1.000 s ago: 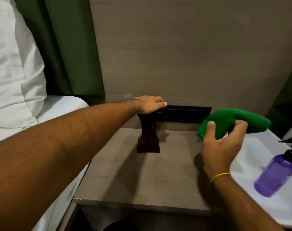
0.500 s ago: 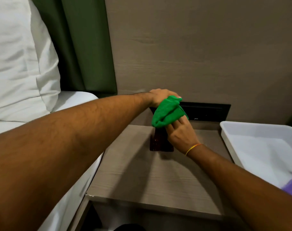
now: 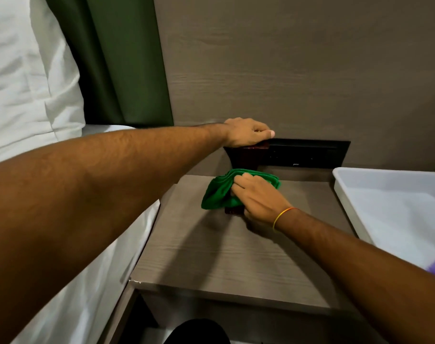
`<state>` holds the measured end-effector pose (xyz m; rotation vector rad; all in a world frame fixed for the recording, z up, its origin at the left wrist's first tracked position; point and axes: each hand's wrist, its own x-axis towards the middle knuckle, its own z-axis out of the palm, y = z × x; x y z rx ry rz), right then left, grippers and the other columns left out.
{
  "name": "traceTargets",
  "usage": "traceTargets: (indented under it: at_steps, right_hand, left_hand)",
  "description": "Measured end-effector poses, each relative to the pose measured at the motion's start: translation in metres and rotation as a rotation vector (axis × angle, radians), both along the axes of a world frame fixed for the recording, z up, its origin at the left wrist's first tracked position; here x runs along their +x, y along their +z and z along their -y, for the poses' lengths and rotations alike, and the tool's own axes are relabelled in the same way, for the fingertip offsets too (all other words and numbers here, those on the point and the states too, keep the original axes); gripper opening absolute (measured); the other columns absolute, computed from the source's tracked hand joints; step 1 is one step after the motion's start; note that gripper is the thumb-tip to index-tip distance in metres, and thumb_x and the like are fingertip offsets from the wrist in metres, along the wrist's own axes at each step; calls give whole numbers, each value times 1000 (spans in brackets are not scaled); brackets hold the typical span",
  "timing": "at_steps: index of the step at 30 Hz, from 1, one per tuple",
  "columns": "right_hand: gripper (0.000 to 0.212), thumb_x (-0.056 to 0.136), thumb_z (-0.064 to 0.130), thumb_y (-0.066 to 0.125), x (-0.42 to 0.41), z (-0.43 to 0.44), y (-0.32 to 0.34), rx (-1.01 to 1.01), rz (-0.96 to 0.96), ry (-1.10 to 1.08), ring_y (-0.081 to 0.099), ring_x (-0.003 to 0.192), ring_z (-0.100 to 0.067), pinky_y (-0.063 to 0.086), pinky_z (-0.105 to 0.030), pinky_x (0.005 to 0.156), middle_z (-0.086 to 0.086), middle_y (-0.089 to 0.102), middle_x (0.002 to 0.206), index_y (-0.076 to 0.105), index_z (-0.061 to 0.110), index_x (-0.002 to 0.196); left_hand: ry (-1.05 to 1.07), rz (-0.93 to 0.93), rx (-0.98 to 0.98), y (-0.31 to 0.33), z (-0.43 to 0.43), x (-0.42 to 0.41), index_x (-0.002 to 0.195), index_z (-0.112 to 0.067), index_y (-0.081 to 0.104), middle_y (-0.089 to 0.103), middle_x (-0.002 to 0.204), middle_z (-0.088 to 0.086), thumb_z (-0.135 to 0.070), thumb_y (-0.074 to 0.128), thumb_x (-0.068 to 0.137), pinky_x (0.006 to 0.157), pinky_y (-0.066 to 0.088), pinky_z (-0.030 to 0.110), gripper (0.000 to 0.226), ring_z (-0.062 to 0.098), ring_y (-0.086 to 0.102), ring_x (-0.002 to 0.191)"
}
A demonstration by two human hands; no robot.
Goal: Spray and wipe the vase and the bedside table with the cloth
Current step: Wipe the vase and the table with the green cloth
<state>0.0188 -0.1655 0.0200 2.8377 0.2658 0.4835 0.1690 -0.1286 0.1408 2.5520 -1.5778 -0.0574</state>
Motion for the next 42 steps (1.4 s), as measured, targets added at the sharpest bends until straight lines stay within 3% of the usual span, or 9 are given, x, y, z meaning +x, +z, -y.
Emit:
traceTargets:
  at_steps: [15,18,22,24,28,33,35,38,42]
  right_hand:
    - [34,88,20,45,8,-19,-19,576,-491,-340,63,109,-38,52,-41,94,-17,69,118,72,14,108]
    - [38,96,14,50,28,-17,-12,778,-676,-451,65,103,-30,52,-28,80,-21,68,127,66,2,129]
    - [71,90,-16,56,38,-11,-1,1125,-898,-565,52,136,-35,42,-18,61,-19,55,147,35,0,155]
    - [68,77,-22,46,23,1,-8,1320,-814,-432,60,124,-44,48,-30,66,-25,67,122,54,-3,142]
    - [78,50,-7,41,-30,-11,-22,2235,-613,-391,75,78,-38,62,-40,70,-25,74,92,63,-8,125]
    - [67,61,-4,42,-75,-38,-36,2847,-35,-179,66,108,-47,51,-58,101,-27,70,116,64,-4,124]
    - [53,66,-9,47,-79,-46,-26,2780,436,-136,66,98,-40,56,-50,91,-18,69,105,61,6,114]
    - [48,80,-13,61,-76,-51,-7,2159,958,-264,60,88,-23,55,-28,73,-7,59,100,45,19,111]
    - [41,87,16,73,-61,-47,-2,1216,1028,-313,63,92,-28,52,-32,79,-11,61,104,44,11,115]
  left_hand:
    - [10,-39,-2,0,4,4,145,-48,58,62,149,-6,-71,35,104,103,40,36,52,26,56,135]
    - [15,-14,-19,-2,5,4,143,-48,59,63,148,-7,-71,36,104,104,37,35,51,27,55,137]
    - [19,-18,-33,-1,4,2,143,-47,60,63,148,-6,-69,38,104,100,35,32,49,26,55,137]
    - [24,-15,-36,-1,4,1,143,-46,61,63,148,-6,-68,38,105,99,36,33,49,27,55,136]
    - [16,-37,-28,0,4,1,143,-46,60,63,148,-7,-70,37,104,98,37,33,51,26,56,134]
    - [24,-39,-39,-2,3,2,141,-45,61,64,147,-5,-70,39,104,100,38,33,50,26,57,134]
    - [17,-48,-40,-3,3,3,141,-45,61,64,147,-6,-71,38,103,105,39,35,52,27,57,134]
    - [17,-34,-34,-3,4,3,142,-43,61,63,148,-4,-69,39,104,101,37,32,51,27,56,134]
    - [13,-41,-21,-1,4,3,143,-42,60,62,149,-3,-70,37,104,100,37,34,53,28,55,135]
